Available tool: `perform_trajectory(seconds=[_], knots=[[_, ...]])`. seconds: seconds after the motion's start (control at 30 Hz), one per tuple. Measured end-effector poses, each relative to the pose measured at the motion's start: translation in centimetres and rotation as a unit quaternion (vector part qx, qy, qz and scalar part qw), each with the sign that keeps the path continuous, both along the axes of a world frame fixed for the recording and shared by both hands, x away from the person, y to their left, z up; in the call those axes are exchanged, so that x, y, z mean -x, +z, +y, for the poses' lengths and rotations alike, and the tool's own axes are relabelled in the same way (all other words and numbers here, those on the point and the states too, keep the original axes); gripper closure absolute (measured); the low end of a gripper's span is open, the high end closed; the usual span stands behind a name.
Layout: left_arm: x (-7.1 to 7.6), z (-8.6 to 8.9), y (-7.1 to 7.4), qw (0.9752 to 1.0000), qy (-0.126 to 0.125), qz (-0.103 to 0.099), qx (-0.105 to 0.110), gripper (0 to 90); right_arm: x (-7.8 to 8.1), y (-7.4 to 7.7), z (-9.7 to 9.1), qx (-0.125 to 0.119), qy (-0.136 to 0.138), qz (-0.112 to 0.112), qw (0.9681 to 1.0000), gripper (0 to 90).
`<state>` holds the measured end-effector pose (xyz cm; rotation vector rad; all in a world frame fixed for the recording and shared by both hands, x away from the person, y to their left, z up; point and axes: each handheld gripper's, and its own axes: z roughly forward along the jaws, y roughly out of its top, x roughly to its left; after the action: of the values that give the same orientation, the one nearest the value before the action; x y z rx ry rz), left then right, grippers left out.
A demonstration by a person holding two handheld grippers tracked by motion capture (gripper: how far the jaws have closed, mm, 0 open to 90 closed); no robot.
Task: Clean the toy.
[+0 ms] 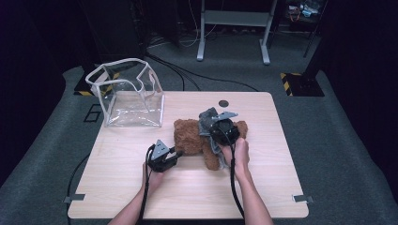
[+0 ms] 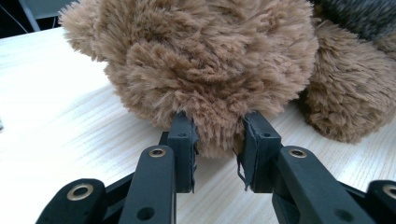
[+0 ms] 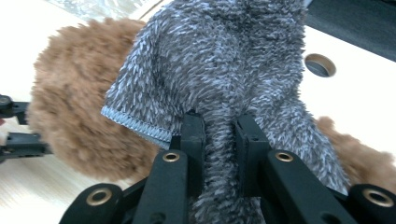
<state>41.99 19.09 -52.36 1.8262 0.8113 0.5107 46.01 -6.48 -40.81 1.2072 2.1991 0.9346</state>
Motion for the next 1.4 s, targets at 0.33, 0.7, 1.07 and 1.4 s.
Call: perform_trajectory(seconds=[0.33, 0.7, 1.07, 1.4], knots=[[0.0, 0.0, 0.0, 1.0, -0.002, 0.0, 0.0, 68.9, 0.4, -0.2, -4.3, 0.005, -0.049, -0.001, 0.9988, 76.6], [0.0, 0.0, 0.0, 1.0, 0.0, 0.0, 0.001, 68.9, 0.6, -1.5, -8.4, 0.009, -0.104, 0.006, 0.9945, 76.6], [0.0, 0.1, 0.0, 1.0, 0.001, 0.001, 0.0, 68.9, 3.2, 0.5, -7.0, -0.029, -0.051, -0.028, 0.9979, 76.6], [0.0, 0.1, 0.0, 1.0, 0.002, 0.003, 0.002, 69.0, 2.4, -0.7, 0.3, 0.003, 0.021, -0.011, 0.9997, 76.5]])
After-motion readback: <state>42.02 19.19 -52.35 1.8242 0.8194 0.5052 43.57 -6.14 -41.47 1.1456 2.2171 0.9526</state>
